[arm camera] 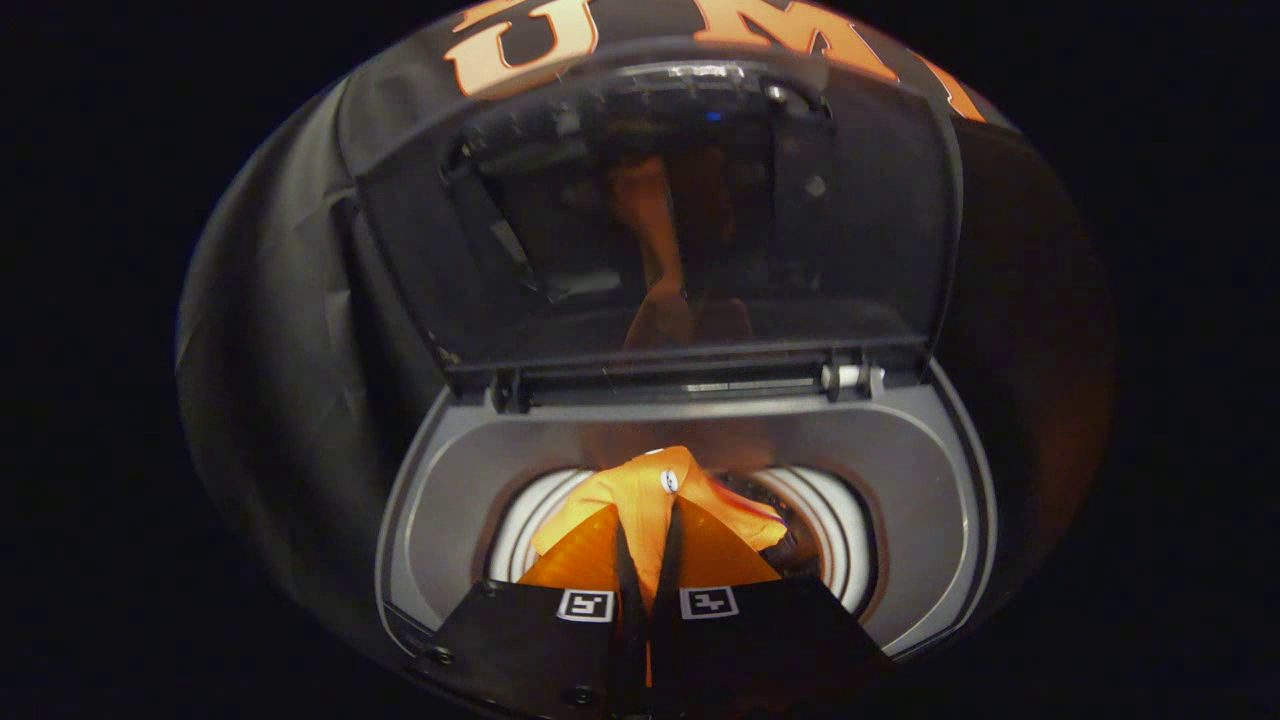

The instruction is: Put the clothes into the washing machine and then close the washing machine lid.

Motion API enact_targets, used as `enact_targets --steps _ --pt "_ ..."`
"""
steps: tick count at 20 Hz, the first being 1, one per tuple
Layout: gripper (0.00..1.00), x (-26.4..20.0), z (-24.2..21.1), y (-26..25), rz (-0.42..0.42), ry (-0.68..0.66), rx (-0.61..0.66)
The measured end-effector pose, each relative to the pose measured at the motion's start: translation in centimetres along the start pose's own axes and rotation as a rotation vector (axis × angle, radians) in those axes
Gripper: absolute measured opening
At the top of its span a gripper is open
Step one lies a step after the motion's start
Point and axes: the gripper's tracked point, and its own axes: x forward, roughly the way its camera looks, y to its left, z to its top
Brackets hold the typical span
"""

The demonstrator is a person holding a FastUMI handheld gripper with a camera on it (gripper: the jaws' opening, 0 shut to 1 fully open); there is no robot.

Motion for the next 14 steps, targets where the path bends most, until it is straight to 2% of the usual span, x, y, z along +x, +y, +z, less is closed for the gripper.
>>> enact_targets --steps 5,10,14 --pt "0.10 2.0 -2.5 -1.1 -0.022 0.111 0.018" --pt "0.10 2.7 -3.5 -1.1 -0.039 0.180 -0.003" --pt "0.10 2.8 -4.5 -1.3 -0.050 0.218 0.032"
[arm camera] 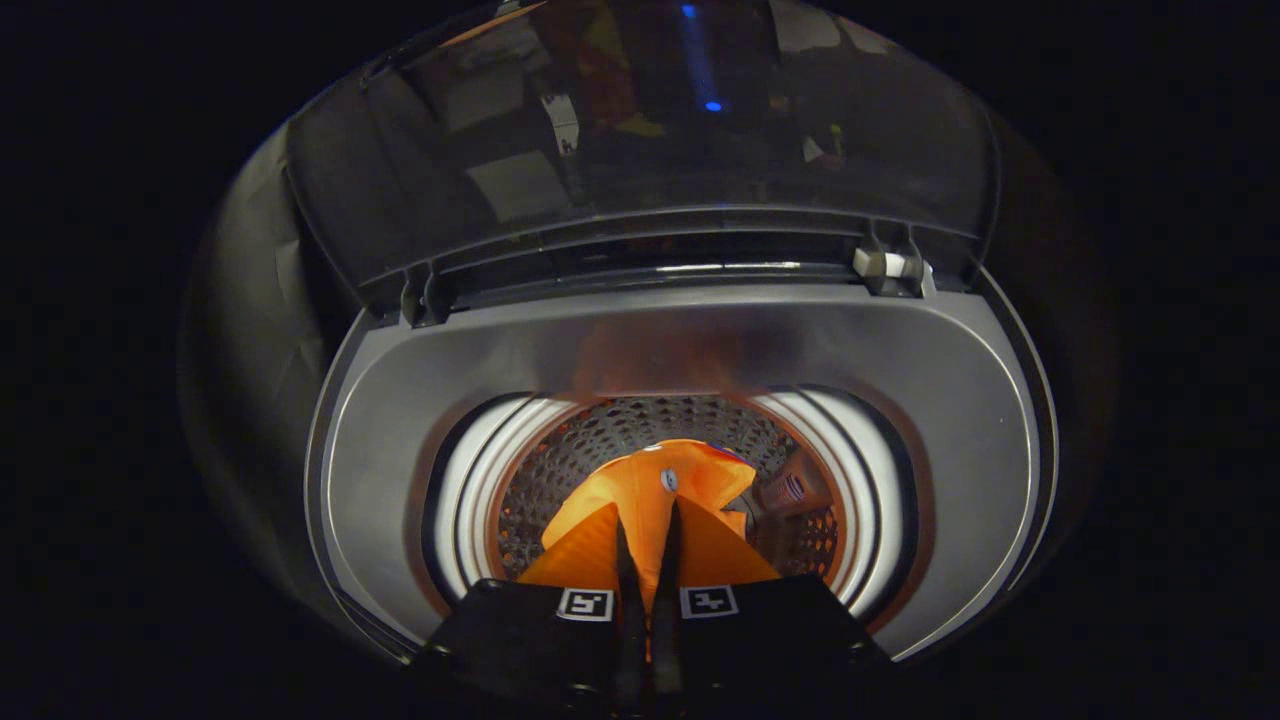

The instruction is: Put the clothes into the washing machine and then close the washing machine lid.

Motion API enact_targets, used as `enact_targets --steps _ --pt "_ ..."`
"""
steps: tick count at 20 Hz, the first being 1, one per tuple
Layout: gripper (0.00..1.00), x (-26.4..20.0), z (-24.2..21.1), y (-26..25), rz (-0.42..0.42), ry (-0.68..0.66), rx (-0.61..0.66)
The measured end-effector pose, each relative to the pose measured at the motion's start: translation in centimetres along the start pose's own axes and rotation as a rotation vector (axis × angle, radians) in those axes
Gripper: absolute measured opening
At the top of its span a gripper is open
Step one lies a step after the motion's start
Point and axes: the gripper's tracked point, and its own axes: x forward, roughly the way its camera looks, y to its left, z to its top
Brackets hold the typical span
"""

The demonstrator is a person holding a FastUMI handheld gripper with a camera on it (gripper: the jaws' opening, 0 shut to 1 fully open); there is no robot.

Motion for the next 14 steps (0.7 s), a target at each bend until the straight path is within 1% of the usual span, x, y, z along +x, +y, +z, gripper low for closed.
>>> enact_targets --steps 4,7,10,12,14 --pt "0.12 0.2 -0.6 -0.4 -0.018 0.036 0.021" --pt "0.44 0.2 -2.3 -0.7 -0.031 0.109 0.051" --pt "0.77 0.1 -3.3 -0.8 -0.035 0.141 0.081" --pt "0.99 -0.1 -3.6 -1.2 -0.049 0.143 0.077" --pt "0.99 -0.5 -3.7 -1.3 -0.046 0.143 0.064"
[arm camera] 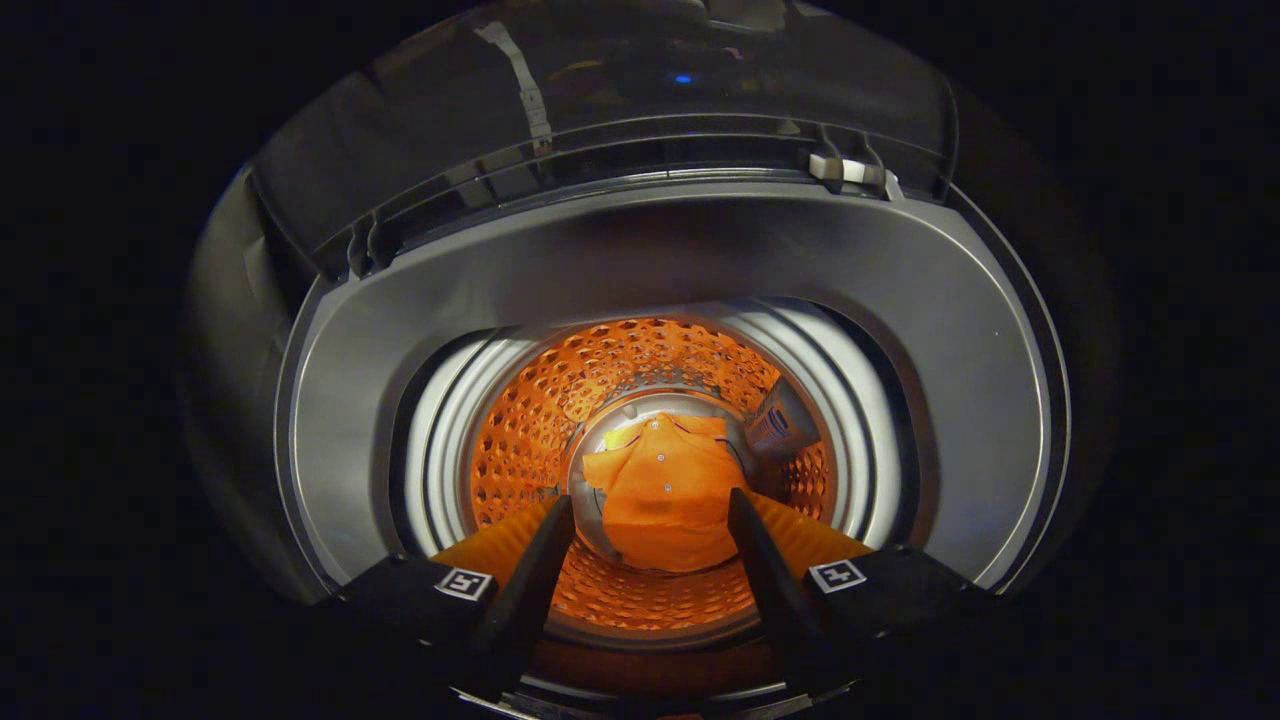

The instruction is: Put the clothes into the washing machine and then close the washing machine lid.

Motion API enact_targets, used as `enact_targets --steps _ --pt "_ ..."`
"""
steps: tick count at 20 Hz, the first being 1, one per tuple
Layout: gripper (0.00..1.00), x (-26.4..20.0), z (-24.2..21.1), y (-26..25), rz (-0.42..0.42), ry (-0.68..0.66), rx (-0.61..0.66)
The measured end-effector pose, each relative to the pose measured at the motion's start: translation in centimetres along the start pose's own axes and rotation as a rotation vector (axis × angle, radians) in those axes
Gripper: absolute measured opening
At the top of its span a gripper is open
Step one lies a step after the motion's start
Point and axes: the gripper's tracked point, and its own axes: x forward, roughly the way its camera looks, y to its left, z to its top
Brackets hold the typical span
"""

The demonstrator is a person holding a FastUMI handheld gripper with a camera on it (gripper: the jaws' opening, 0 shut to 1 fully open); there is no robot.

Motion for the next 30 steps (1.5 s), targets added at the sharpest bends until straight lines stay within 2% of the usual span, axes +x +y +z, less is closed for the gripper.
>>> enact_targets --steps 7,12,22,30 --pt "0.99 -1.8 0.9 0.4 0.000 -0.056 -0.044" --pt "0.99 -5.3 2.8 1.4 0.030 -0.170 -0.054" --pt "0.99 -18.3 9.1 3.0 0.114 -0.528 -0.077" --pt "0.98 -30.5 15.1 3.7 0.145 -0.781 -0.108"
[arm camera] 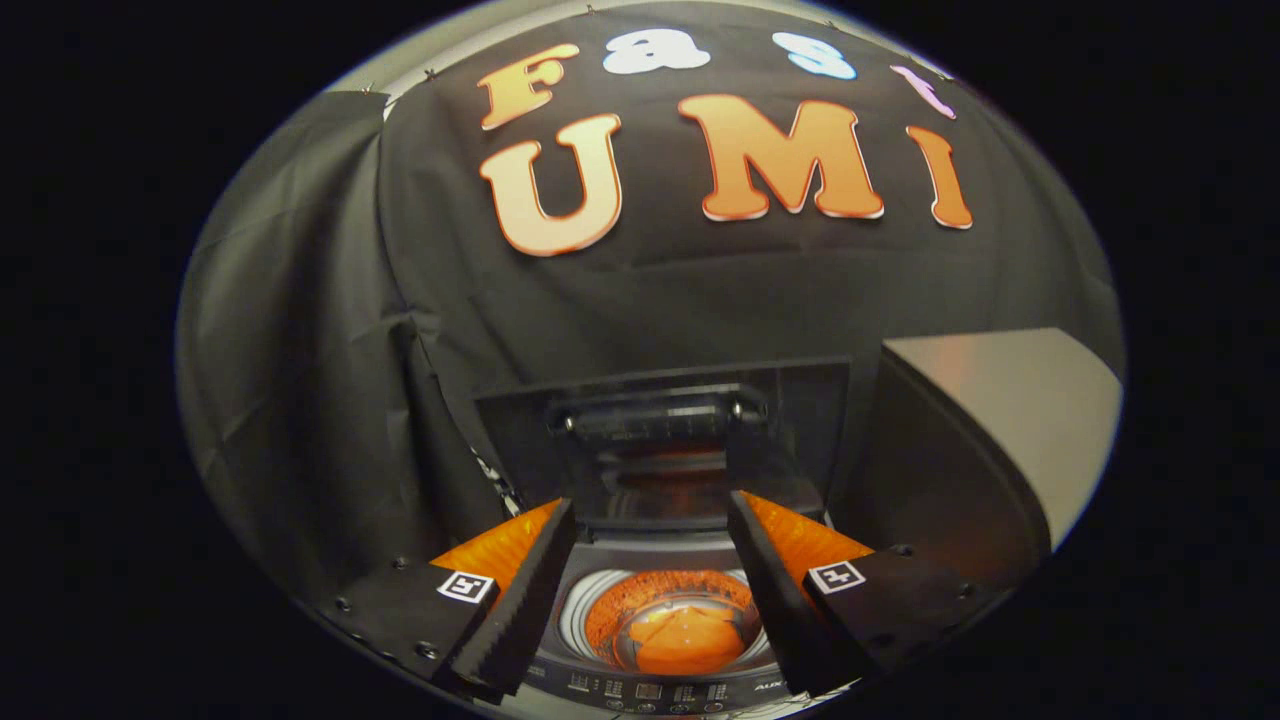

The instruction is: Put the clothes into the washing machine and then close the washing machine lid.

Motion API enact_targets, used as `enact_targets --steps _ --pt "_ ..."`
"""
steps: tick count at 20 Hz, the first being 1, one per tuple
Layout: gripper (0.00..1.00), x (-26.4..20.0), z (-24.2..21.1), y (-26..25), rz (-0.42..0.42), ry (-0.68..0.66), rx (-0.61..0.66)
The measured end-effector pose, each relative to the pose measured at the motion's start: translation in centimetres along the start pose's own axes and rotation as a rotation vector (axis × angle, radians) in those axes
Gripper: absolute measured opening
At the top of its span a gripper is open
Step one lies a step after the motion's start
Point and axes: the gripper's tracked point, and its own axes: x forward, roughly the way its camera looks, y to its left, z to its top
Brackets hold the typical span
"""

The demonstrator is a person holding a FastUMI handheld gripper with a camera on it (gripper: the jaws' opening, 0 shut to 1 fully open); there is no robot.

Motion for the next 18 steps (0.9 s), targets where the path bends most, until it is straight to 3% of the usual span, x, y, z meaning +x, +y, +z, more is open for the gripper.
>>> enact_targets --steps 5,10,18 --pt "0.98 -1.2 7.0 -0.2 0.014 -0.145 -0.010" --pt "0.98 0.4 12.5 -1.5 0.003 -0.192 0.017" --pt "0.98 5.8 16.3 -3.6 -0.015 -0.172 -0.047"
